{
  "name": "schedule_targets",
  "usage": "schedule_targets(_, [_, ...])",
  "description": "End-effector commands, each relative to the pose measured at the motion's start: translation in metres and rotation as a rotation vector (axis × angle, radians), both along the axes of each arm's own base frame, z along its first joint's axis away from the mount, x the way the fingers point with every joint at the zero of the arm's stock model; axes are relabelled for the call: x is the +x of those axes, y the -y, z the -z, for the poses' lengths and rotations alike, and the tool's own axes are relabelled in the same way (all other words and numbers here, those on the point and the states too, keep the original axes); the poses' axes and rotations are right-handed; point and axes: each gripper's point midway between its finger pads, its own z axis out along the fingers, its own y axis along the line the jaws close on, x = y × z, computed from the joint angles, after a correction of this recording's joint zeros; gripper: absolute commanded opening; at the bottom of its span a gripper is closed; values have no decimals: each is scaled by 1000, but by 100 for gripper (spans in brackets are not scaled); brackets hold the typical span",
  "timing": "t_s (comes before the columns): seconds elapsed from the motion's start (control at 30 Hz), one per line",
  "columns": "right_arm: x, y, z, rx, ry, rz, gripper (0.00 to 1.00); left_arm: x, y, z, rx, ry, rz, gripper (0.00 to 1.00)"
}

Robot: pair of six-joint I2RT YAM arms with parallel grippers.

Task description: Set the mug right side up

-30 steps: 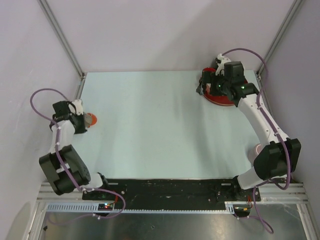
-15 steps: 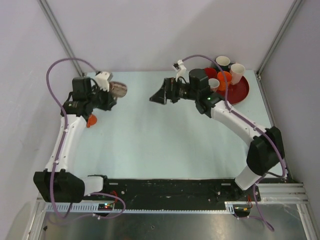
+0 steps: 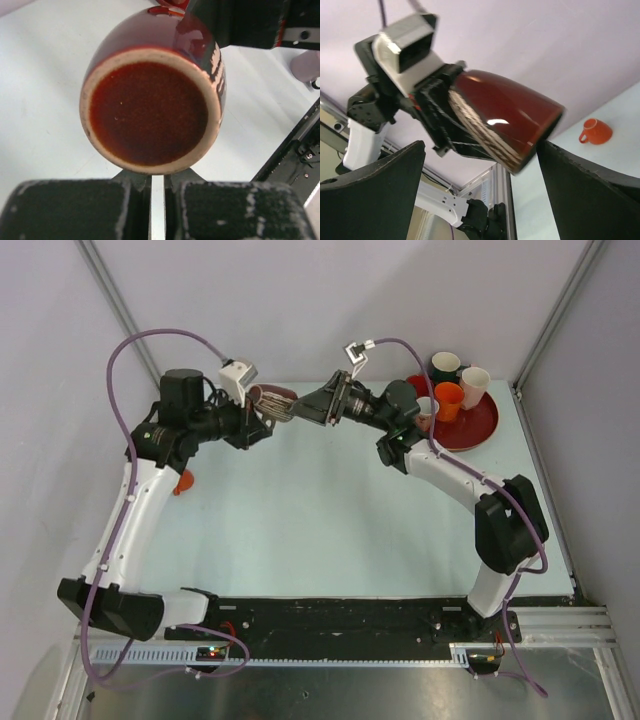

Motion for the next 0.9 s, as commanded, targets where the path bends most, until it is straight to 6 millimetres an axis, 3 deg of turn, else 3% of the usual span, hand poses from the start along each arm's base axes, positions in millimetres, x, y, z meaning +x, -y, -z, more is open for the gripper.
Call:
schedule_targets(0.0, [-20,8,-51,134,125,-51,97,-5,13,-22,-40,37,54,0])
schedule_targets(0.1, [-22,3,-58,156,110,-91,91,-7,19,-19,-38,29,76,0])
schedule_targets(0.17, [-27,-1,-65,179,106,-137,79,-7,22,-17,-40,23,90,0])
schedule_targets(0.27, [-33,-7,-70,202,92,-200,51,-7,25,-16,-41,19,105,0])
schedule_targets(0.37, [-35,-6,-73,199,88,-216,10,-6,25,-12,-31,17,110,0])
schedule_targets(0.43, [-31,0,-71,175,92,-188,3,-4,21,-6,-11,16,97,4])
schedule_targets(0.47, [-27,4,-69,155,93,-165,1,-1,17,-2,10,19,75,15])
schedule_targets(0.53, [-10,18,-58,64,115,-57,0,1,6,7,60,28,33,70])
schedule_targets(0.57, [-1,30,-50,-8,115,13,0,2,-1,12,88,28,16,85])
schedule_targets(0.63, [19,57,-28,-195,170,169,0,3,-15,23,139,25,-21,96])
schedule_targets(0.73, [38,117,-2,-500,352,318,0,5,-37,34,169,6,-78,99])
schedule_targets(0.87, [45,211,51,-921,490,321,0,11,-64,48,211,-23,-167,100])
